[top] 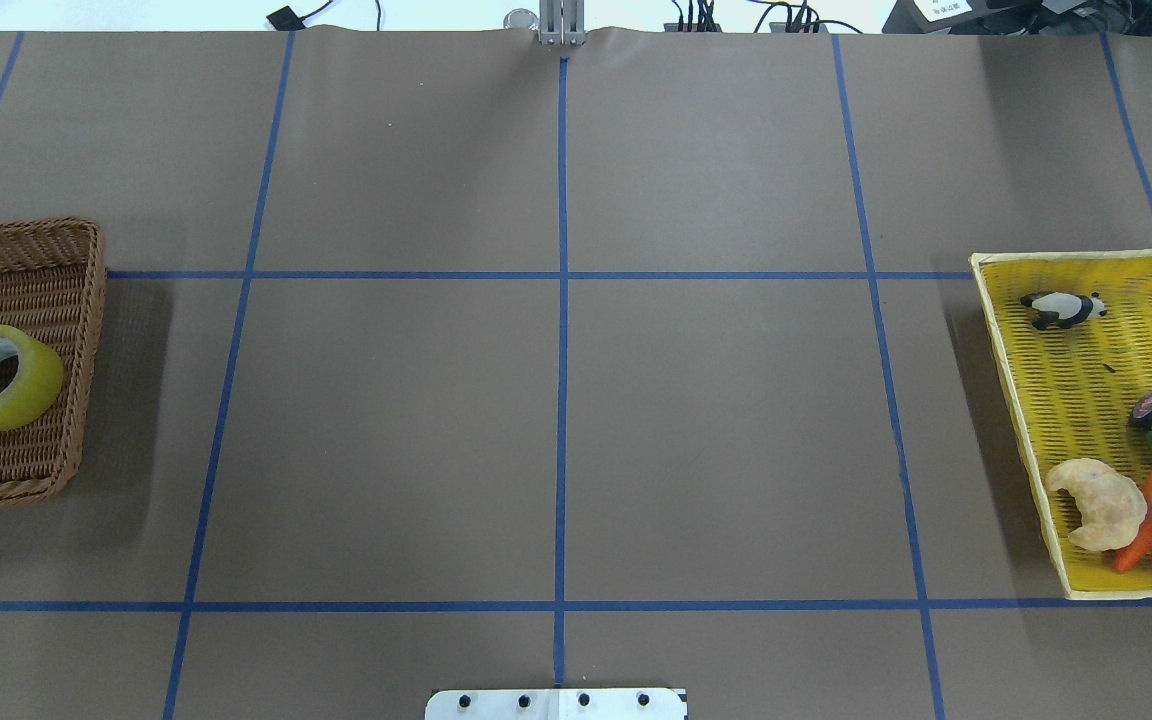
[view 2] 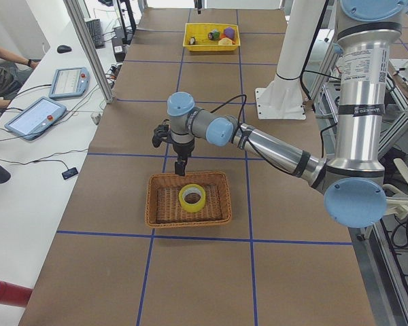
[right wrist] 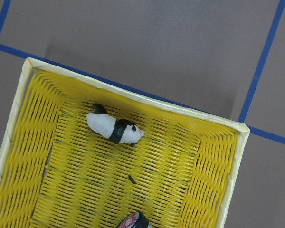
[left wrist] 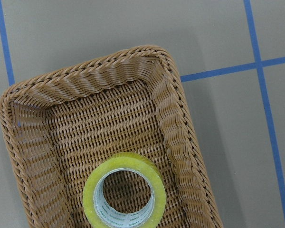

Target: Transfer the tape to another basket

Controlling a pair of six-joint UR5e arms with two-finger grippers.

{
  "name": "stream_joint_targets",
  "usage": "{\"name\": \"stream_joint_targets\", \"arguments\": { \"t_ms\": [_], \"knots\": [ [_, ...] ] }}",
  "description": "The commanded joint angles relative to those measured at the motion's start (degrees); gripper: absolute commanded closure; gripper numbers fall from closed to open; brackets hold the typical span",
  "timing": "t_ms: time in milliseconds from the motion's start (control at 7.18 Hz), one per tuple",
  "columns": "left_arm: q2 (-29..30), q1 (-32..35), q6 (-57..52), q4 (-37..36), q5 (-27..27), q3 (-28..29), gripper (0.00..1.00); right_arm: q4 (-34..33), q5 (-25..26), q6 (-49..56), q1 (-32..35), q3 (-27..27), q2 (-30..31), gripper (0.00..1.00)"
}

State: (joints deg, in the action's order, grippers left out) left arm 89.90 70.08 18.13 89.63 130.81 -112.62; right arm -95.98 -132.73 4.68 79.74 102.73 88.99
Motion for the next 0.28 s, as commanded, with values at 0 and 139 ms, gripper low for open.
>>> {"name": "stream_joint_targets", "arguments": {
  "t_ms": [0,139],
  "knots": [
    [0.8,0.05,0.32,1.07,-0.02,0.22,0.02,0.0,0.01,0.07,0.77,0.1,0.22,0.0],
    [0.89,0.05,0.33,1.07,0.06,0.21,0.02,0.0,0.01,-0.02,0.68,-0.07,0.22,0.0]
  ]
}}
